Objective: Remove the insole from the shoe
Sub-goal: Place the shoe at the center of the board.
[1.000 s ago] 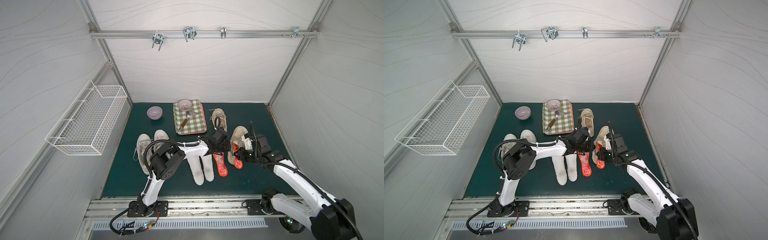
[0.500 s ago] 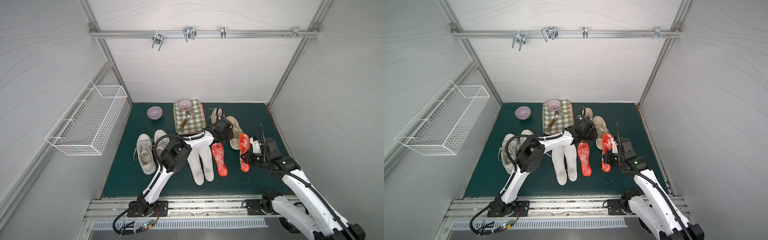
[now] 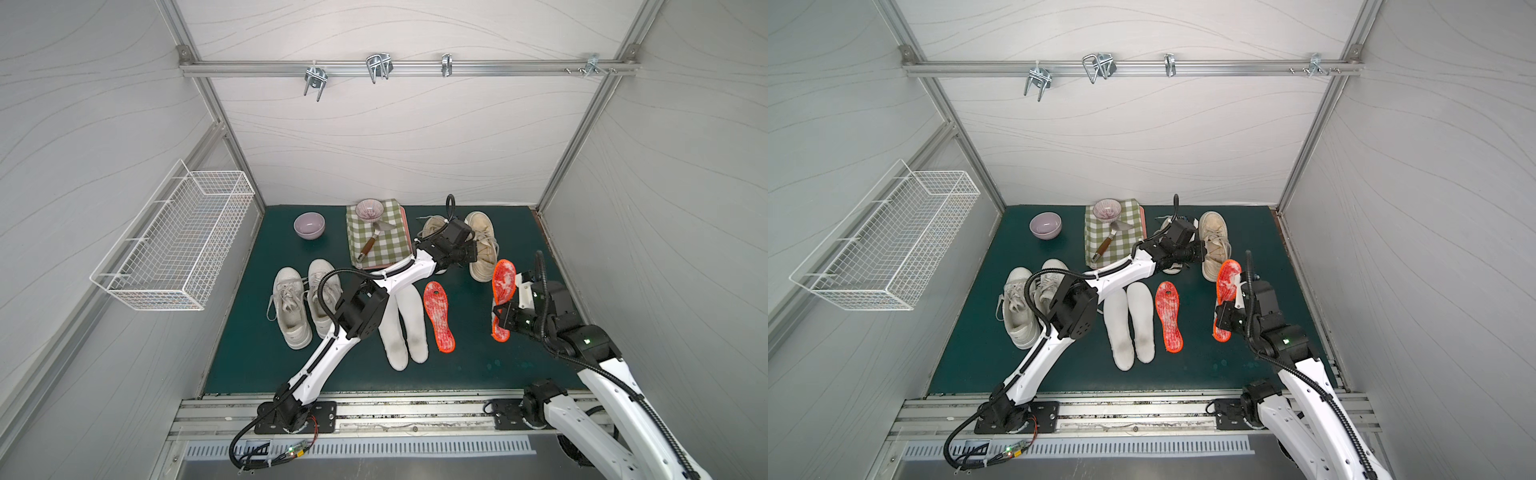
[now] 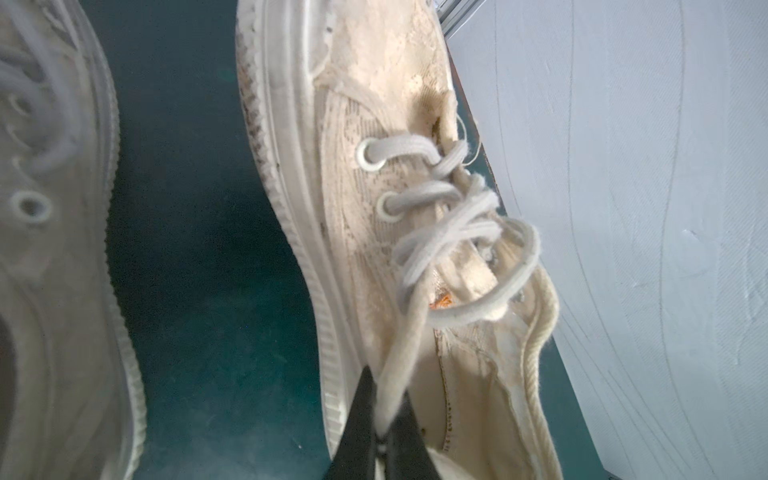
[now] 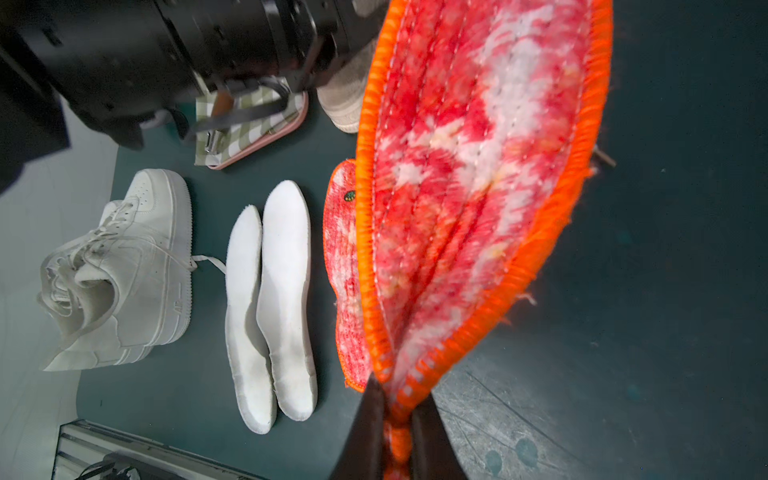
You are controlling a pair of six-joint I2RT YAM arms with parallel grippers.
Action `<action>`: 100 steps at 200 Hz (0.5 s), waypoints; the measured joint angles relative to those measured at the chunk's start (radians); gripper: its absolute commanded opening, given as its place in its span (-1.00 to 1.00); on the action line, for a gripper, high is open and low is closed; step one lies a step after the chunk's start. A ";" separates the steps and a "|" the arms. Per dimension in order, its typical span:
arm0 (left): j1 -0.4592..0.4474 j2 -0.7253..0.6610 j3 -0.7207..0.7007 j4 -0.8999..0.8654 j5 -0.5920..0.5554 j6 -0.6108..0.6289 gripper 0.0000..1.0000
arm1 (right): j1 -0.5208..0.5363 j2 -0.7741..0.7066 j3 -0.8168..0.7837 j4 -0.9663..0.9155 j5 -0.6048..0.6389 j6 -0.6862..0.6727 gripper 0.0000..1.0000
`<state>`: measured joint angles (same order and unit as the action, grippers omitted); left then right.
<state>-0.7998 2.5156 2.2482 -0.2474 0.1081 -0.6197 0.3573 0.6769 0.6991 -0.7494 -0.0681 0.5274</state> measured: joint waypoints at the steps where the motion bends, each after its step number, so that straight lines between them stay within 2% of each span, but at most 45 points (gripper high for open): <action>1: 0.001 0.004 0.005 -0.001 0.002 0.003 -1.00 | 0.000 0.000 -0.003 0.000 0.000 0.000 -1.00; 60: 0.038 0.097 0.063 -0.052 -0.002 0.101 -1.00 | 0.000 0.012 -0.100 0.016 -0.018 0.044 -1.00; 82: 0.042 0.107 0.084 -0.076 -0.002 0.114 -0.64 | 0.003 0.026 -0.121 0.039 -0.019 0.052 -1.00; 100: 0.042 0.107 0.108 -0.077 -0.003 0.121 -0.47 | 0.014 0.042 -0.137 0.060 -0.019 0.053 -1.00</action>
<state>-0.7582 2.6228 2.3566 -0.3241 0.1055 -0.4988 0.3710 0.7185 0.5617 -0.6899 -0.0868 0.5800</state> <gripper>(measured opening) 0.223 0.117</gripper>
